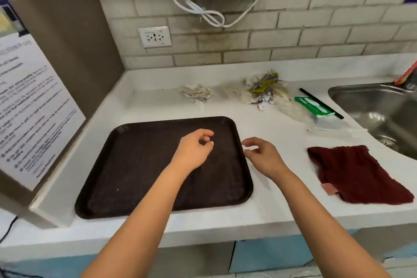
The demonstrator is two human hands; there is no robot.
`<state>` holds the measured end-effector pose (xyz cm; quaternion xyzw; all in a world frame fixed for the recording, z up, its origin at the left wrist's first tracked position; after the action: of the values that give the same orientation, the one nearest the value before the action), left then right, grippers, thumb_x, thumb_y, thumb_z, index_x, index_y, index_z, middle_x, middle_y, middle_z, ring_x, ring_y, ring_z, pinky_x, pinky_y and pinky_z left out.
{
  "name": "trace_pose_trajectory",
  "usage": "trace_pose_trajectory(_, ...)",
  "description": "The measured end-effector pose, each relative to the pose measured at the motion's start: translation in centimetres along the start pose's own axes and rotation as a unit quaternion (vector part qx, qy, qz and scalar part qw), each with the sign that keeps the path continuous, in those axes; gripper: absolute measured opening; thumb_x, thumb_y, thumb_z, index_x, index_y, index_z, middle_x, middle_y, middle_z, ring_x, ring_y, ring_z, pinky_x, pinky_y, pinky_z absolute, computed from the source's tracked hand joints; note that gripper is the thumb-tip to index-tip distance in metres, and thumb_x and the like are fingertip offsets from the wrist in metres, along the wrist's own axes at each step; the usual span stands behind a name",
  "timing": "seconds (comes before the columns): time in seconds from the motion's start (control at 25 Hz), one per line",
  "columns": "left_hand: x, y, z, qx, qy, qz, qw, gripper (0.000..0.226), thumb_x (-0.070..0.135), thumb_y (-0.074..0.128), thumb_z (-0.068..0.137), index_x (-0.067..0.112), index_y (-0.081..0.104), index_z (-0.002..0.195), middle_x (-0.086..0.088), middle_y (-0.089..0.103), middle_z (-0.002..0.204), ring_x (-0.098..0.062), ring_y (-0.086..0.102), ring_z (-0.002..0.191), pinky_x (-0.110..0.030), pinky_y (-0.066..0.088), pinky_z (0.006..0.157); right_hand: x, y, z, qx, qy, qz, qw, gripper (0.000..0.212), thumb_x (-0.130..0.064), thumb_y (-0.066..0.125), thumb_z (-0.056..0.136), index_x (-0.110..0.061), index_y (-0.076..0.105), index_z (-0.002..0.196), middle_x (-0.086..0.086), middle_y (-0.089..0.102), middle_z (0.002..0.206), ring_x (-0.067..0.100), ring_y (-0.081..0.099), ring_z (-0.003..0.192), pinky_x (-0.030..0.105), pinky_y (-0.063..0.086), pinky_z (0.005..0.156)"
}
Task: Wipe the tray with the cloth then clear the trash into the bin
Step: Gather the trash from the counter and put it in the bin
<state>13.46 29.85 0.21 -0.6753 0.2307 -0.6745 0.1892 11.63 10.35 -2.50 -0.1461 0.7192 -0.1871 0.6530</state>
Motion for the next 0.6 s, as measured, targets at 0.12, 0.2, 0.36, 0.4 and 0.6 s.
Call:
trace_pose_trajectory(0.12, -2.0, -3.1, 5.1, 0.001, -0.006, 0.034, 0.999, 0.026, 0.019, 0.057, 0.089, 0.025, 0.061, 0.114, 0.009, 0.057, 0.103, -0.008, 0.054, 0.080, -0.014, 0.042, 0.068, -1.3, 1.5, 4.1, 0.028, 0.012, 0.003, 1.000, 0.018, -0.011, 0.055, 0.086, -0.023, 0.061, 0.099, -0.006, 0.059, 0.105, 0.012, 0.058, 0.078, 0.015, 0.044, 0.067)
trace_pose_trajectory(0.2, -2.9, -4.4, 8.3, 0.004, -0.007, 0.040, 0.999, 0.025, 0.018, 0.056, 0.089, 0.023, 0.062, 0.113, 0.005, 0.058, 0.109, -0.010, 0.055, 0.086, -0.018, 0.042, 0.078, -1.3, 2.0, 6.1, 0.045, 0.024, 0.004, 0.999, 0.020, -0.011, 0.055, 0.086, -0.021, 0.062, 0.101, -0.004, 0.059, 0.108, 0.012, 0.058, 0.082, 0.022, 0.046, 0.074)
trace_pose_trajectory(0.36, -4.2, -4.7, 14.0, -0.005, -0.004, 0.064, 0.998, 0.026, 0.018, 0.054, 0.091, 0.022, 0.062, 0.114, 0.000, 0.055, 0.119, -0.013, 0.058, 0.094, -0.019, 0.040, 0.080, -1.0, 1.8, 9.5, 0.062, 0.035, -0.028, 0.997, 0.019, -0.010, 0.056, 0.086, -0.020, 0.062, 0.100, -0.004, 0.058, 0.108, 0.016, 0.057, 0.091, 0.023, 0.043, 0.080)
trace_pose_trajectory(0.4, -4.5, -4.5, 15.2, -0.009, -0.004, 0.072, 0.997, 0.026, 0.018, 0.053, 0.091, 0.023, 0.062, 0.115, 0.000, 0.054, 0.121, -0.015, 0.058, 0.098, -0.020, 0.040, 0.080, -0.8, 1.5, 10.4, 0.066, 0.035, -0.039, 0.996, 0.019, -0.010, 0.056, 0.086, -0.019, 0.061, 0.101, -0.003, 0.057, 0.109, 0.017, 0.056, 0.092, 0.022, 0.040, 0.080)
trace_pose_trajectory(0.6, -5.3, -2.6, 21.2, -0.018, 0.004, 0.129, 0.991, 0.029, 0.018, 0.052, 0.090, 0.023, 0.061, 0.118, -0.001, 0.048, 0.132, -0.018, 0.053, 0.114, -0.023, 0.040, 0.091, -1.8, 0.5, 16.6, 0.060, -0.001, -0.127, 0.990, 0.027, -0.010, 0.057, 0.087, -0.015, 0.060, 0.112, 0.003, 0.054, 0.120, 0.019, 0.054, 0.093, 0.018, 0.034, 0.079)
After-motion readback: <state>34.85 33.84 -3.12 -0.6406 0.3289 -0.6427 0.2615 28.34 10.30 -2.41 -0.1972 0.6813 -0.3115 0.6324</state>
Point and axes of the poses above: each hand's wrist, its own z-axis towards the middle knuckle, its own y-axis out of the palm, x = y × z, the point moved 10 cm from there along z, towards the middle knuckle
